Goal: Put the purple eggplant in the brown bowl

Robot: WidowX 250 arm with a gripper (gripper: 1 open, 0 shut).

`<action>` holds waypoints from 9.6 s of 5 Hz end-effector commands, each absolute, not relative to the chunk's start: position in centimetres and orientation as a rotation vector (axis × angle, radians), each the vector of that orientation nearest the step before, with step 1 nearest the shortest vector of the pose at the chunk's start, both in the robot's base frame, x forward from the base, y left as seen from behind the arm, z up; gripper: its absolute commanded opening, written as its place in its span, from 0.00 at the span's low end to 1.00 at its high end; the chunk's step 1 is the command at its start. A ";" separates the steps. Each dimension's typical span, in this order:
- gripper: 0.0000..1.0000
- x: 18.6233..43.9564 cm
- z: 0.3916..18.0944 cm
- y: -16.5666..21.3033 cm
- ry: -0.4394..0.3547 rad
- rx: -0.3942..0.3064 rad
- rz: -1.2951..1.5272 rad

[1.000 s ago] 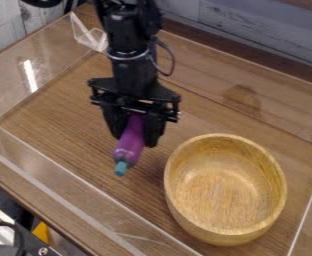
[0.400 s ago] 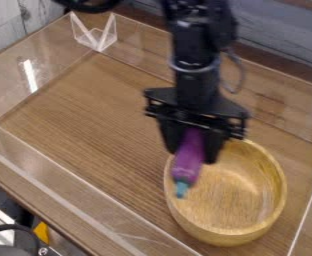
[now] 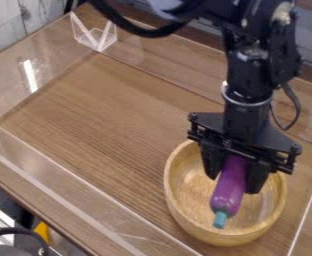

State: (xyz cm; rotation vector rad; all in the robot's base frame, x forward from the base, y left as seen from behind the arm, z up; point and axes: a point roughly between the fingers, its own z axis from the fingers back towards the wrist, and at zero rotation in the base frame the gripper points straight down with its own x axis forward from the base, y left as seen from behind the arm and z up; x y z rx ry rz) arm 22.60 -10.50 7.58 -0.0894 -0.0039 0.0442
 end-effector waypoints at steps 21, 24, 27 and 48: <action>0.00 26.4 12.3 -7.1 -0.121 -0.035 0.105; 0.00 25.9 10.8 -7.1 -0.097 -0.021 0.104; 0.00 25.4 9.1 -7.1 -0.075 -0.006 0.098; 0.00 23.9 6.8 -6.4 -0.009 0.065 0.140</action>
